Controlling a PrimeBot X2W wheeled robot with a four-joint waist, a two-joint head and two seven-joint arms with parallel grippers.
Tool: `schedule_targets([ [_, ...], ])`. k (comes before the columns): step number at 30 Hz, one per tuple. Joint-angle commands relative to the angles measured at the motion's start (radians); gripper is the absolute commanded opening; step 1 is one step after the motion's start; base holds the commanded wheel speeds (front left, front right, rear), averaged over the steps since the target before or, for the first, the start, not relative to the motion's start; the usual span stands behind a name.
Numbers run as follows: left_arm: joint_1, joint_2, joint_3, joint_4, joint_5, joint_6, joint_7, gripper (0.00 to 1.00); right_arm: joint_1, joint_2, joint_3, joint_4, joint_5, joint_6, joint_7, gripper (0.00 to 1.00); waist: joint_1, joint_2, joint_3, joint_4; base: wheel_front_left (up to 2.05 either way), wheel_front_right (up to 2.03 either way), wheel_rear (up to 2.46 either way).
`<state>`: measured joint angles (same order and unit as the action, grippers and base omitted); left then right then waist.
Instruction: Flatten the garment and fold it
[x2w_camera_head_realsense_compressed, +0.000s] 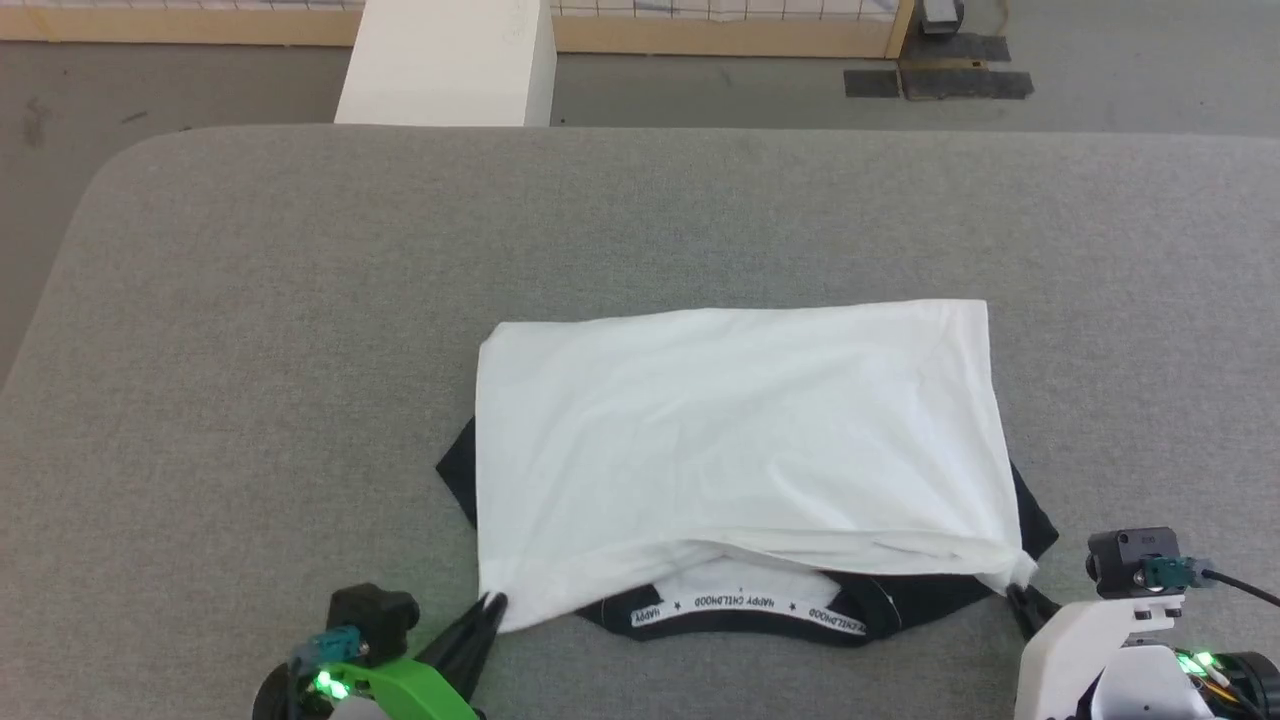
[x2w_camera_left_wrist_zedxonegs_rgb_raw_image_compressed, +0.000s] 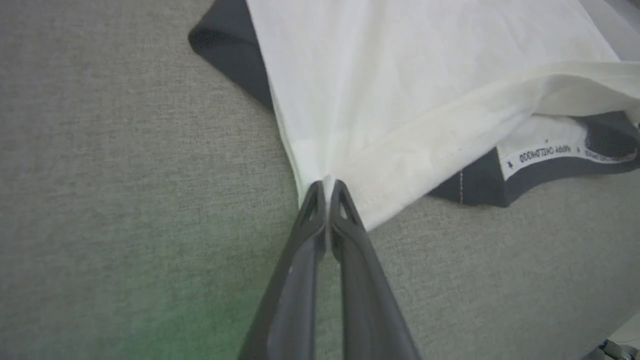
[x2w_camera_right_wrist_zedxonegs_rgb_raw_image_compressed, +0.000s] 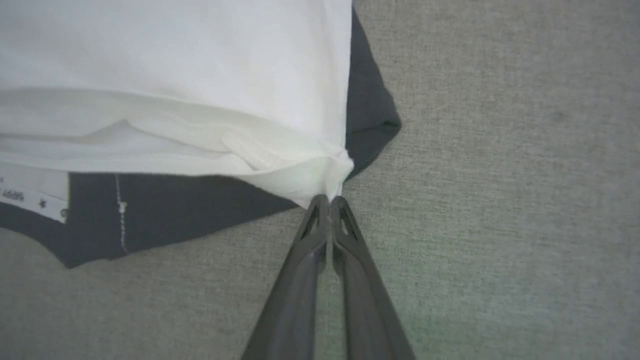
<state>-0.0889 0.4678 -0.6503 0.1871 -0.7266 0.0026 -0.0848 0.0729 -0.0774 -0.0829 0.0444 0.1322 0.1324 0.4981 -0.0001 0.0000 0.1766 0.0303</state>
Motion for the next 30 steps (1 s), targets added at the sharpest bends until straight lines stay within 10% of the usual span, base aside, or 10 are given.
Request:
schedule_targets([
  [1, -0.015, -0.009, 0.0, 0.014, -0.006, 0.009, 0.002, 1.0, -0.001, 0.005, -0.006, 0.006, 0.005, -0.002, 0.005, 1.0, 0.0001, 0.0, -0.011, 0.002, 0.0, 0.0, 0.0],
  [17, -0.034, -0.103, 0.282, -0.084, 0.077, 0.153, -0.176, 1.0, -0.006, 0.026, -0.176, -0.164, 0.096, -0.002, -0.074, 1.0, 0.0001, 0.0, -0.042, 0.04, 0.0, 0.0, 0.0],
  [30, -0.089, -0.275, 0.554, -0.114, 0.422, 0.056, -0.177, 1.0, -0.207, 0.027, -0.152, 0.15, 0.194, -0.002, -0.148, 1.0, 0.0001, 0.0, -0.044, 0.032, 0.0, 0.0, 0.0],
])
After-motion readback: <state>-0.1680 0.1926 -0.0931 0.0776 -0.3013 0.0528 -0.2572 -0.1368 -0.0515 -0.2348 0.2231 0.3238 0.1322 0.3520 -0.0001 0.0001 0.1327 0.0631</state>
